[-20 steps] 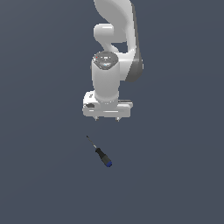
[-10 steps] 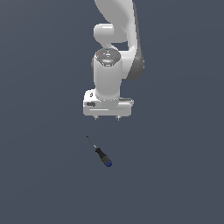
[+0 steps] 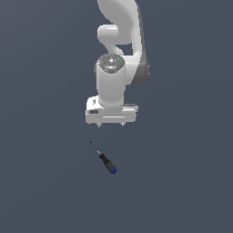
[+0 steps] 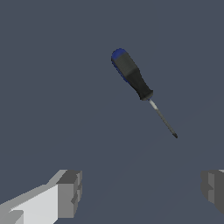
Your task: Pick up the object and move it to a goal position.
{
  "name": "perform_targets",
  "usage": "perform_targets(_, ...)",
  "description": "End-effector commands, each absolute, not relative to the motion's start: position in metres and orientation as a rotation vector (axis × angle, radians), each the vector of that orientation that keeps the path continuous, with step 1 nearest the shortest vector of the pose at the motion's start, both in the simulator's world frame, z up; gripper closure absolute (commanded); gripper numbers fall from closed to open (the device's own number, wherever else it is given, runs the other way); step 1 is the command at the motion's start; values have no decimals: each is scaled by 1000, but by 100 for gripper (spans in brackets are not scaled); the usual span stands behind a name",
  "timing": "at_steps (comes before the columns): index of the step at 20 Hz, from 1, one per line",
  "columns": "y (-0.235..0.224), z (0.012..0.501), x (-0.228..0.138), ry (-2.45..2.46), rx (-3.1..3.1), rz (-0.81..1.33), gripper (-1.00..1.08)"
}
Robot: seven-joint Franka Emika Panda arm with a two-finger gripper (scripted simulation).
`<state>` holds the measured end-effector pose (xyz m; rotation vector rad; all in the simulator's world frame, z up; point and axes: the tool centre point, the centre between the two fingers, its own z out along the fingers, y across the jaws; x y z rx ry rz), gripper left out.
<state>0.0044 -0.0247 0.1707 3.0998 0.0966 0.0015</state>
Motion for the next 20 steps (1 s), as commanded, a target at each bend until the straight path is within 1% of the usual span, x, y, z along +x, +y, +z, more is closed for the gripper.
perform_targets(1, -27, 167, 9, 142, 3098, -1, -92)
perform_targets(8, -35, 149, 27, 336, 3085, -7, -92)
perform_targets(20, -57, 104, 64, 777, 3022, -12, -92)
